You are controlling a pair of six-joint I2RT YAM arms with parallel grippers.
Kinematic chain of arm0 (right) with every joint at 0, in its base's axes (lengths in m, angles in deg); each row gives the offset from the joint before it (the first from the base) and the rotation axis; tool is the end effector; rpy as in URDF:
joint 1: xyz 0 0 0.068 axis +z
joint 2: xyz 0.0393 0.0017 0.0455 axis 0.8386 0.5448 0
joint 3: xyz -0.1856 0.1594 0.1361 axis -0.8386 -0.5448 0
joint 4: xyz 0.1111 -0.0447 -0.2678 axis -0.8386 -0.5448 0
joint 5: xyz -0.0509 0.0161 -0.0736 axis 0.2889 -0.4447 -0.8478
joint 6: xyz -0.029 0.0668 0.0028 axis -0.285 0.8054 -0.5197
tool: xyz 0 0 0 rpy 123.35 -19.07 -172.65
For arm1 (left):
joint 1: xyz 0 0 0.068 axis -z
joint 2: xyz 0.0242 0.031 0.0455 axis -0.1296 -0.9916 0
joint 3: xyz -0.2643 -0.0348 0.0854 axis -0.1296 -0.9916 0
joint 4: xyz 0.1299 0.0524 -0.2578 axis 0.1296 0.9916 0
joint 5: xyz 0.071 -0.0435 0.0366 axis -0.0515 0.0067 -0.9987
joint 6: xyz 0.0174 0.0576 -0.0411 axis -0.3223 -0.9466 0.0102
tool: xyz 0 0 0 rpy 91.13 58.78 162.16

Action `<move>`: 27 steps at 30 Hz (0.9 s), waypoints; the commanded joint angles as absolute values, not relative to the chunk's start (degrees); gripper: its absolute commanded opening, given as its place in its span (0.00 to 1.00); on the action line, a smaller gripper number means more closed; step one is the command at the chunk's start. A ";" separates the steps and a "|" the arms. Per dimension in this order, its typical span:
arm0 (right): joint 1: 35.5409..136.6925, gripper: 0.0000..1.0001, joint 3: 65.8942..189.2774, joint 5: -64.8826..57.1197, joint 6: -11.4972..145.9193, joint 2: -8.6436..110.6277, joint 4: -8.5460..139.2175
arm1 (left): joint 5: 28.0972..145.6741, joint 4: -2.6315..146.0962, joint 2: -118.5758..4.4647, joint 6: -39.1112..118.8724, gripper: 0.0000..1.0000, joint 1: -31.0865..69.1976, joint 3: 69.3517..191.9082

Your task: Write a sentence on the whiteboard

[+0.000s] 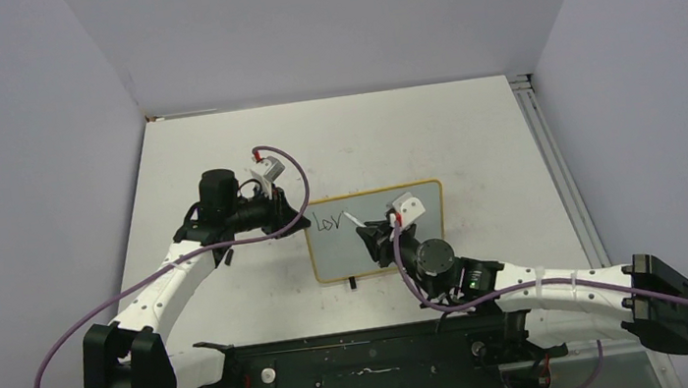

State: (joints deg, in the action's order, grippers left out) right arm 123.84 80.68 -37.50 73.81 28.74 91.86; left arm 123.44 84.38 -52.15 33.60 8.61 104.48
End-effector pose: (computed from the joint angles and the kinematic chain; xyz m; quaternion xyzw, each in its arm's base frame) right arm 0.1341 0.2461 0.2485 -0.1842 0.7062 0.3019 0.6134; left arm 0.2801 -0.1250 0.2411 0.2520 0.8000 -0.4114 0.3567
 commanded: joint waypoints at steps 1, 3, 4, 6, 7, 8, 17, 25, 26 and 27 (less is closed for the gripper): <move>123.85 0.05 80.00 -36.65 75.31 29.17 92.36 | 122.93 84.55 -50.67 32.96 0.00 8.64 105.21; 123.87 0.05 79.90 -36.66 75.34 29.41 92.41 | 122.95 84.56 -50.65 32.96 0.00 8.64 105.16; 123.85 0.05 79.90 -36.66 75.34 29.68 92.47 | 122.96 84.61 -50.65 32.96 0.00 8.64 105.21; 123.87 0.05 79.90 -36.66 75.33 30.27 92.53 | 122.89 84.65 -50.59 32.96 0.00 8.64 105.14; 123.87 0.05 79.90 -36.73 75.39 30.65 92.65 | 122.84 84.64 -50.62 32.96 0.00 8.64 105.13; 123.87 0.05 79.86 -36.62 75.42 30.97 92.76 | 122.83 84.65 -50.57 32.96 0.00 8.64 105.13; 123.87 0.05 79.93 -37.69 75.74 33.14 93.53 | 122.90 84.61 -50.72 32.96 0.00 8.64 105.17; 123.87 0.05 79.20 -39.35 76.64 32.41 91.51 | 122.79 84.57 -50.78 32.96 0.00 8.64 105.22; 123.87 0.05 78.98 -39.50 76.80 32.11 91.21 | 122.82 84.56 -50.78 32.96 0.00 8.64 105.22; 123.87 0.05 78.87 -39.69 76.87 31.73 90.90 | 122.80 84.54 -50.77 32.96 0.00 8.68 105.22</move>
State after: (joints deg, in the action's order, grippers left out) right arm 123.84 79.92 -37.56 75.86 32.91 91.10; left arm 123.42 84.67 -51.93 33.58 8.61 104.48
